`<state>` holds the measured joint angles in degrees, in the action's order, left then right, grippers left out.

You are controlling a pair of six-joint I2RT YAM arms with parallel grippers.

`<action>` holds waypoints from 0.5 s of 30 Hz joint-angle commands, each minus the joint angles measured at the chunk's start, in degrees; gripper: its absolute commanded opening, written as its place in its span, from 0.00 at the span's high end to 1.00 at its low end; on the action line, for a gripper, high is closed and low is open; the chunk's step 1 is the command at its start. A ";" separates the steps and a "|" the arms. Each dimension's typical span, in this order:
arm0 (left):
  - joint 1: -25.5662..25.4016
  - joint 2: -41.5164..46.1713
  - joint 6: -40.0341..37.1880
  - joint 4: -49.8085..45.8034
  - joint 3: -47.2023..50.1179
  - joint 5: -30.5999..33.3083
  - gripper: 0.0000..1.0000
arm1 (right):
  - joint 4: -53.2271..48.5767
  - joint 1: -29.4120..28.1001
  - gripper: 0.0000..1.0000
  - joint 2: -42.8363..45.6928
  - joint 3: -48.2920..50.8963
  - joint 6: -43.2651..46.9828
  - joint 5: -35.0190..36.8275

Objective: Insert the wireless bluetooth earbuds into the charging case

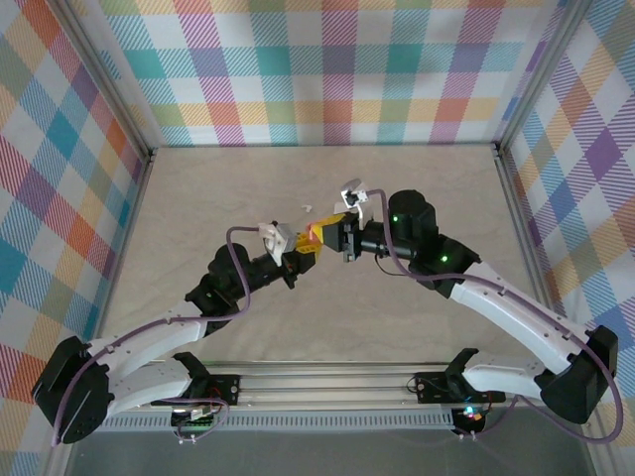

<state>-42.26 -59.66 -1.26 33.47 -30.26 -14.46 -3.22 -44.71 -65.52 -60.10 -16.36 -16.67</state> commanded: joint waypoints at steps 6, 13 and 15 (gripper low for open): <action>-0.73 2.74 1.52 4.08 0.90 0.29 1.00 | 7.67 -1.61 0.91 0.50 2.78 8.61 4.82; -0.79 3.57 1.50 4.05 2.04 0.92 1.00 | 9.81 -2.05 0.91 -0.14 3.32 9.85 6.82; -0.73 3.43 1.37 3.96 2.13 1.01 1.00 | 9.60 -2.14 0.91 -0.31 3.25 10.12 6.82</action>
<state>-42.26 -57.19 -0.60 34.72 -28.71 -13.93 3.57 -46.37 -65.56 -57.04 -8.16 -10.81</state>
